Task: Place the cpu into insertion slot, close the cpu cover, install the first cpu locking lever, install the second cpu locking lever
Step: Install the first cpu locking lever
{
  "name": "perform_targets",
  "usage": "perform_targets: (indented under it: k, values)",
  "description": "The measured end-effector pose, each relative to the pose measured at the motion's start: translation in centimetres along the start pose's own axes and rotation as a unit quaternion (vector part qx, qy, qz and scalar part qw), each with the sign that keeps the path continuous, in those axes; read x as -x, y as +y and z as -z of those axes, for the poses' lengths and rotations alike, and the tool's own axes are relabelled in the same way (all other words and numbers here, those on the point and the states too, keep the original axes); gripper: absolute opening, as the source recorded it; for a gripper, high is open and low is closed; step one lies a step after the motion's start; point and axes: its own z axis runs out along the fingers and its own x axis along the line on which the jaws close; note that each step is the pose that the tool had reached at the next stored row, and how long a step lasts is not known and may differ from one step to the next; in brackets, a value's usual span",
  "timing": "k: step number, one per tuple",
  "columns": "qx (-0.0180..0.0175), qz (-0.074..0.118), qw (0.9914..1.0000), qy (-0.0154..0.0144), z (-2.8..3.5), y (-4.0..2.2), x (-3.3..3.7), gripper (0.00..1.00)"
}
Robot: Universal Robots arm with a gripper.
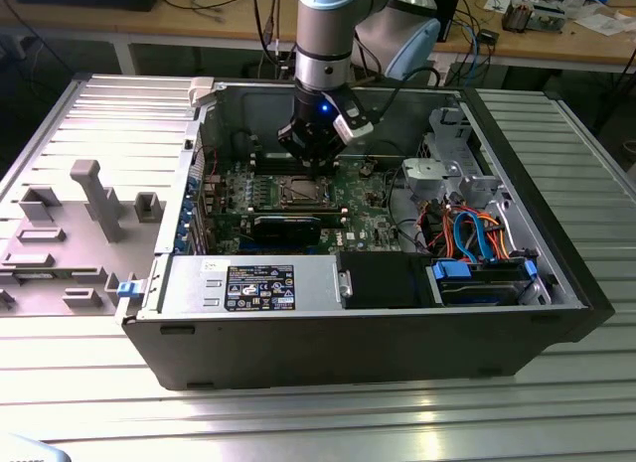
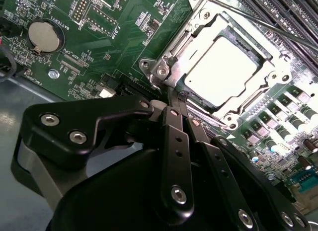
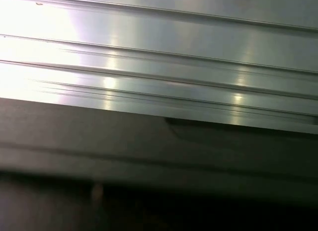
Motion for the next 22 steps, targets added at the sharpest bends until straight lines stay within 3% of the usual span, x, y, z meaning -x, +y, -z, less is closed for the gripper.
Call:
perform_targets:
  k: [4, 9, 12, 13, 19, 22]
  values:
    - [0.0007, 0.0, 1.0, -0.0013, 0.39, 0.04, 0.03, 0.11]
    - [-0.0005, 0.0, 1.0, -0.0004, 0.87, -0.15, -0.03, 0.11]
    - [-0.0006, 0.0, 1.0, -0.0005, 0.86, -0.83, -0.11, 0.11]
    - [-0.0006, 0.0, 1.0, -0.0005, 0.85, -1.43, -0.19, 0.11]
    - [-0.001, 0.0, 1.0, -0.0004, 0.83, -3.31, -0.42, 0.11]
    - [-0.0015, 0.0, 1.0, -0.0003, 0.81, -3.98, -0.5, 0.11]
